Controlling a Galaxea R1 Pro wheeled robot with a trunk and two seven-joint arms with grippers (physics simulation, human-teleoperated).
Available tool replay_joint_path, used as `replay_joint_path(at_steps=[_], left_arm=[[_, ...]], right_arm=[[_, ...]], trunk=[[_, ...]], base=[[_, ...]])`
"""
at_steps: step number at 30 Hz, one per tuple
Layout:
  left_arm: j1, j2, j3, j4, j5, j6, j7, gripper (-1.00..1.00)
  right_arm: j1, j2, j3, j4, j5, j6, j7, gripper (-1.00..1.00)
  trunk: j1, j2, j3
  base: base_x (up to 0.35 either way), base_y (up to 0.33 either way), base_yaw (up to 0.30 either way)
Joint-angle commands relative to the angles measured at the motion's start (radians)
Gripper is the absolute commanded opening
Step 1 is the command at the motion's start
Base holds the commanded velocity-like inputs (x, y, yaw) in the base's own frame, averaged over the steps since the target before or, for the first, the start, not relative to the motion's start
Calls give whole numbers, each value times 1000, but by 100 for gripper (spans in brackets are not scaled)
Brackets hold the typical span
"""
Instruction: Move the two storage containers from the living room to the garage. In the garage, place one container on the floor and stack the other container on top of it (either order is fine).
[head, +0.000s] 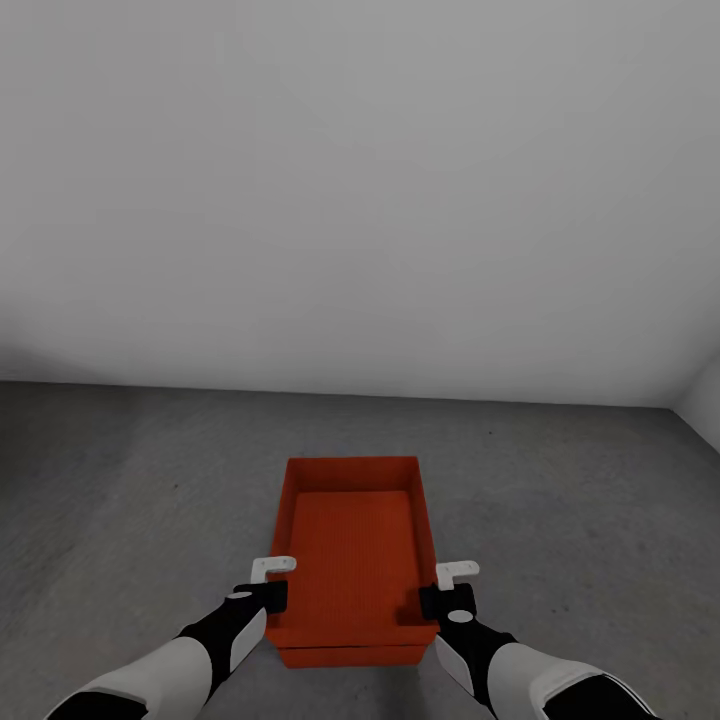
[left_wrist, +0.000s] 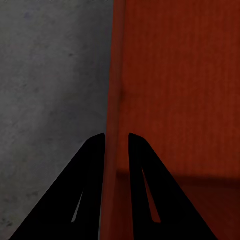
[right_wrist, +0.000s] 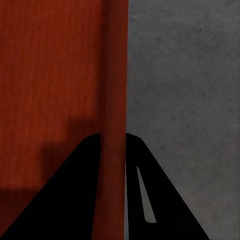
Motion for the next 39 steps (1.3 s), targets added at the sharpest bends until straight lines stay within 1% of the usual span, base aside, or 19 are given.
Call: replay_joint_path(at_steps=[1,3,8,39], left_arm=[[-1,79,66,-6,-15,0,12,-100],[-1,79,66,-6,-15,0,12,-100],[-1,79,66,-5,-15,0,12,-100],[-1,79,66,-6,-15,0,12,-100]], right_arm=[[0,1,-42,1,-3,1,4,-100],[0,1,-42,1,-3,1,3,-100],[0,1,-42,1,-3,1,4,-100],[0,1,-42,1,-3,1,3,-100]], trunk=[[0,0,-1],[0,0,-1],[19,-35,-16],[19,-35,-16]], base=[[0,0,0],[0,0,0],[0,0,0],[0,0,0]])
